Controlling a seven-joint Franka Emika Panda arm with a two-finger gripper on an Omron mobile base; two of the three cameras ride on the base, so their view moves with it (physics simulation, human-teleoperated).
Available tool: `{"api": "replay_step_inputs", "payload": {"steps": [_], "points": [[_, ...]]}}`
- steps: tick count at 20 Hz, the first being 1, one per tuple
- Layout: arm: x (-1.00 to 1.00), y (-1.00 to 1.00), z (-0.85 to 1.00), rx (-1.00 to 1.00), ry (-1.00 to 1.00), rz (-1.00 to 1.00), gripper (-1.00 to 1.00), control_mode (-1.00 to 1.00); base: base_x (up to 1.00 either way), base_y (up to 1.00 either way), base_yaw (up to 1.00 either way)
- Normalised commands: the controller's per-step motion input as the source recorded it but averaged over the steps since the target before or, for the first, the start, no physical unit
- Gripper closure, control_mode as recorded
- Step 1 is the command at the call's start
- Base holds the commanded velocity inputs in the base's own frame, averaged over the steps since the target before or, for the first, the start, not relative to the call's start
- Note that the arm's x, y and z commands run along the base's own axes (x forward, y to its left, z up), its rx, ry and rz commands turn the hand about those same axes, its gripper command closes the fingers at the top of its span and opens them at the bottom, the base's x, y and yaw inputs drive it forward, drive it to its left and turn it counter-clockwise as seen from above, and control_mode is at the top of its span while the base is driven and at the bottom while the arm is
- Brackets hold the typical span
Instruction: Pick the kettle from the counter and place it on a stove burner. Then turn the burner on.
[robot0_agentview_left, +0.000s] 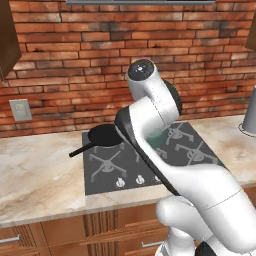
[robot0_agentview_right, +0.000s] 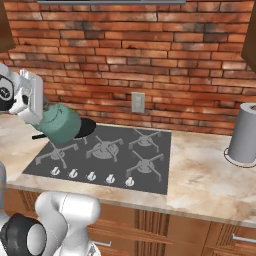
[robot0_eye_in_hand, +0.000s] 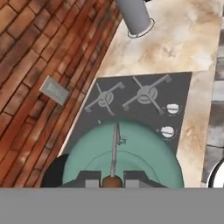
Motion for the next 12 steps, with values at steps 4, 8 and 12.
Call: {"api": "replay_step_inputs", "payload": {"steps": [4,8,12], "points": [[0.82,-1.0,0.2,0.39,0.24,-0.22,1.0,-1.0,0.0,0.0,0.0],[0.72,-1.0,-0.15,0.26,0.12,-0.12,1.0,-1.0,0.0,0.0,0.0],[0.2,-0.89,-0.54,0.02,0.02,0.01,1.0,-1.0,0.0,0.0,0.0]]}}
